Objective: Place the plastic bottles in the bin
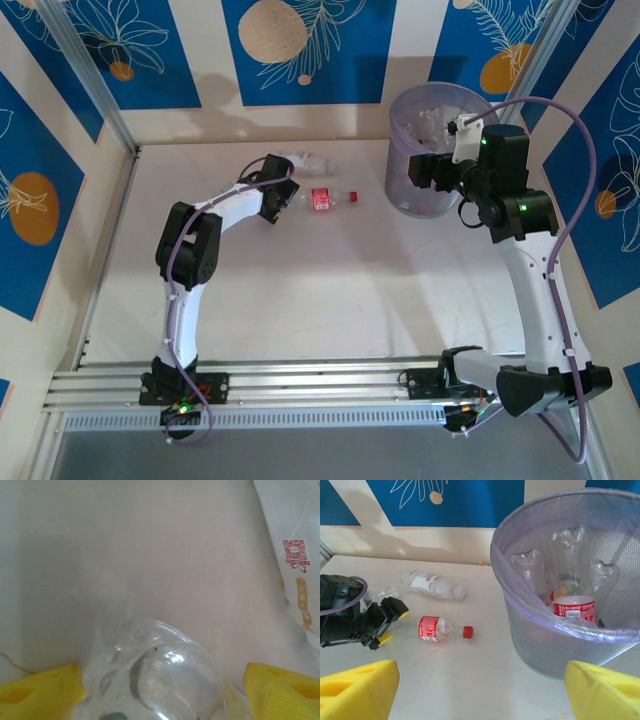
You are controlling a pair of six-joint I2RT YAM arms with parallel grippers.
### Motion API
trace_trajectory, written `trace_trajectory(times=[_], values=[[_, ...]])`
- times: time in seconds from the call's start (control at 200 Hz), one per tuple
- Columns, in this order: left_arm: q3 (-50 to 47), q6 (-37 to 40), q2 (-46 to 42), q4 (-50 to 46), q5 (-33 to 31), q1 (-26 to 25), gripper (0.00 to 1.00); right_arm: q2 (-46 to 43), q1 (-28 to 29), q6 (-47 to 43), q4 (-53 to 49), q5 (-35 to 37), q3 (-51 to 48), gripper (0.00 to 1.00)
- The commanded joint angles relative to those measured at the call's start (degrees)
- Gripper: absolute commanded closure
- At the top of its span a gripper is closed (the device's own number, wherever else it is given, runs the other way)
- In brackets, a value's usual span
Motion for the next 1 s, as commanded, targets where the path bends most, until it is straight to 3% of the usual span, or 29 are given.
trace_trajectory(times=[0.0, 0.305, 0.995], values=[[0.8, -2.1, 3.0, -2.6, -0.9, 0.4, 0.23, -1.5, 0.1, -0.4, 0.0, 0.7, -0.9, 0.14], [-3.0, -3.0, 0.9, 0.0, -0.8, 0.4, 0.35, -2.8, 0.4, 0.4, -0.2, -0.6, -3.8, 0.14], [-14.4, 7.3, -10.5, 3.4, 1.6, 0.4, 0.51, 2.3, 12.1, -3.5, -3.5, 3.3, -6.7, 0.14]])
